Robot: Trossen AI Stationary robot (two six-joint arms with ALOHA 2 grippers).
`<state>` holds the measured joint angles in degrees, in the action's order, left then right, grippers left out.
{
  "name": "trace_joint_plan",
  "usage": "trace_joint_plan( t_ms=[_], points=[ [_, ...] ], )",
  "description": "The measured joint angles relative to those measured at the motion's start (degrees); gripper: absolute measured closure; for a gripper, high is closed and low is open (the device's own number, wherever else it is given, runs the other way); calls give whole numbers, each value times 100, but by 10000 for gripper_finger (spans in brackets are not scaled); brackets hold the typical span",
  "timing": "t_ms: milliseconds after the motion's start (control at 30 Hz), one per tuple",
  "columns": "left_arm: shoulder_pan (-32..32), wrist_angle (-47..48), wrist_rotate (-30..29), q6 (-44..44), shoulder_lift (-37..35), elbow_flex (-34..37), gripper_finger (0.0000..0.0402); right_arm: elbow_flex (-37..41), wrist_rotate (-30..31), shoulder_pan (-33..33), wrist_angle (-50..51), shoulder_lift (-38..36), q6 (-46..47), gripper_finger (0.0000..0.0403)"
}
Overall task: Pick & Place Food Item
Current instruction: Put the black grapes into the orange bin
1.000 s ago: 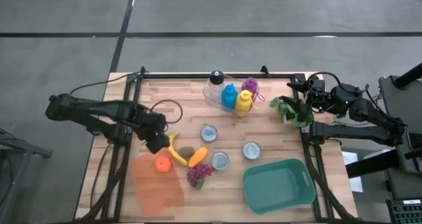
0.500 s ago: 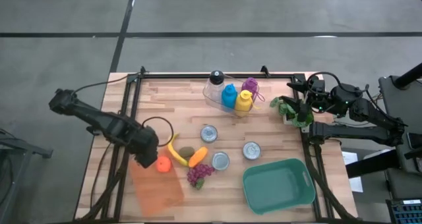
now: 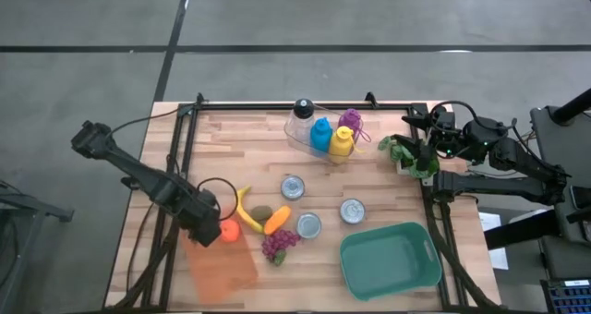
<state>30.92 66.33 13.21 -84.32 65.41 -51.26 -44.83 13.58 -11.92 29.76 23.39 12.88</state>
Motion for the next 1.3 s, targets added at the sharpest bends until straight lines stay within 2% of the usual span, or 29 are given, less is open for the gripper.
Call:
trace_joint_plan(
  t_ms=[233, 467, 1000, 1100, 1300],
  points=[
    [-4, -951, 401, -40, 0, 618, 182, 0, -2, 2, 0, 1, 0, 74],
    [-26, -1407, 546, -354, -2, 1048, 182, -1, -2, 2, -2, -1, 0, 74],
    [-31, -1596, 527, -557, -7, 1069, 178, 0, 0, 1, 0, 1, 0, 74],
    [-31, -1598, 527, -577, -7, 1069, 160, -1, -2, 2, -2, 1, 0, 74],
    [-31, -1596, 527, -603, -7, 1069, 95, 0, -2, 0, -2, 1, 0, 74]
  ],
)
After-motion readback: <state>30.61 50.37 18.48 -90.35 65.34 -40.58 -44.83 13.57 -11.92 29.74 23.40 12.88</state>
